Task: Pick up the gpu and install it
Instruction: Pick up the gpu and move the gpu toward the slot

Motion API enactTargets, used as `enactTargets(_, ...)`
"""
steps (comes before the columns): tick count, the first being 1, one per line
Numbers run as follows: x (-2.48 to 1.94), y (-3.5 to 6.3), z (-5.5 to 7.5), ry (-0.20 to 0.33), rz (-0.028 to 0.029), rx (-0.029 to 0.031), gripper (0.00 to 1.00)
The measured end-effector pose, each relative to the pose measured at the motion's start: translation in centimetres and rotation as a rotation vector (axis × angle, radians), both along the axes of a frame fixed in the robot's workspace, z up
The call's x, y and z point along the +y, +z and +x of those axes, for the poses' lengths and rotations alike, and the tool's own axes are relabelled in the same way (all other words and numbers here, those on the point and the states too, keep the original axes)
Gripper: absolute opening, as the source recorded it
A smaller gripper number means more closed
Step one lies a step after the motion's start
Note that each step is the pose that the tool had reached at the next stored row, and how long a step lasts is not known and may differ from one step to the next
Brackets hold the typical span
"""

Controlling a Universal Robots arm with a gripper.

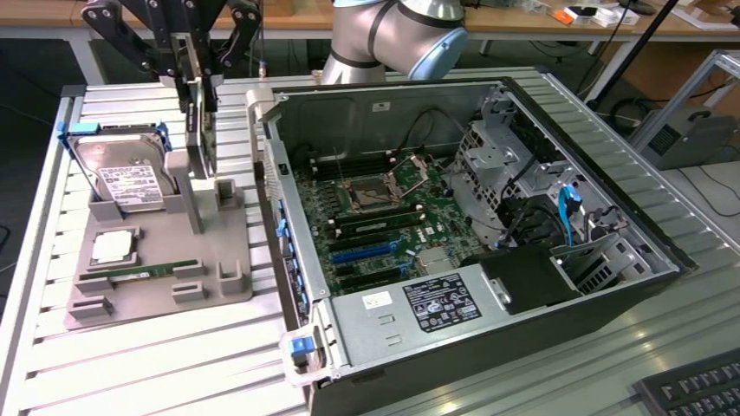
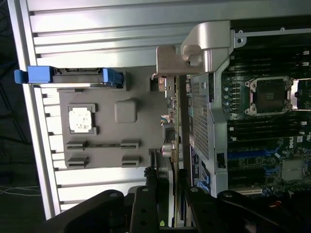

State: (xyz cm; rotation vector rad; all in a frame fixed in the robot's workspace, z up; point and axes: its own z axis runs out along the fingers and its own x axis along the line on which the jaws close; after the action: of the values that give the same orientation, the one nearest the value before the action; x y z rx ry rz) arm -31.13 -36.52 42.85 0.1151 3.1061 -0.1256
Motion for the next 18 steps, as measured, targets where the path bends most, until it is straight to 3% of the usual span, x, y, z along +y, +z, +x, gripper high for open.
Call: enactTargets(18,-0.20,0.16,0.58,0.000,0.0000,0.0000,0.27)
